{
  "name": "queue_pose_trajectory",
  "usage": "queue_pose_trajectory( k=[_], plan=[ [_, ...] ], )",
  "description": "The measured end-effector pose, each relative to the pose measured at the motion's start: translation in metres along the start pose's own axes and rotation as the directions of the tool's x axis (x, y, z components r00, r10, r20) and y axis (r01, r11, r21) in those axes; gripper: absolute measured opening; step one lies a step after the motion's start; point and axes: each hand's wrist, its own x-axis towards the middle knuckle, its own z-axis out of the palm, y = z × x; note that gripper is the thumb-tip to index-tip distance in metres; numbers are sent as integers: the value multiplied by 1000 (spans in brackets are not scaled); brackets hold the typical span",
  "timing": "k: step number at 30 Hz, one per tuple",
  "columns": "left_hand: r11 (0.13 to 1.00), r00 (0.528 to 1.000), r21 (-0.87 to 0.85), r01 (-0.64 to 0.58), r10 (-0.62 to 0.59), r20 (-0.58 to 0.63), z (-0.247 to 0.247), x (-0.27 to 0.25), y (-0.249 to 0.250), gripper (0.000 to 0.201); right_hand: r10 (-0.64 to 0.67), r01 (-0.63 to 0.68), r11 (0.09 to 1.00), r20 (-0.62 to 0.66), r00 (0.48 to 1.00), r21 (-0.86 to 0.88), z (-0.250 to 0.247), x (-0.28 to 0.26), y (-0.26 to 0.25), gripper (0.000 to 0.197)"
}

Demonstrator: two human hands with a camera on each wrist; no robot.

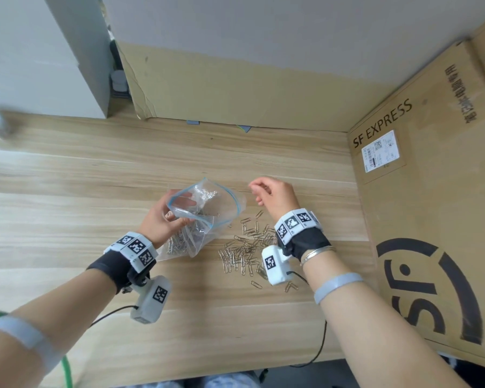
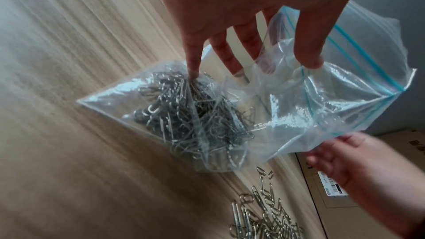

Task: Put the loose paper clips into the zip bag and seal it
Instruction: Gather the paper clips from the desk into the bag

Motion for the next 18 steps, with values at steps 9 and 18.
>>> queue_pose_trajectory(
  k=[9, 18],
  plan=[
    [1000, 1000, 28, -10, 10, -6, 0, -1, 0, 45, -56, 230, 919, 472, 880, -320, 52, -5, 27, 31],
    [1000, 1000, -8, -13, 13, -2, 6, 2, -1, 44, -1, 185, 901, 425, 905, -392, 21, -19, 65, 25]
  ],
)
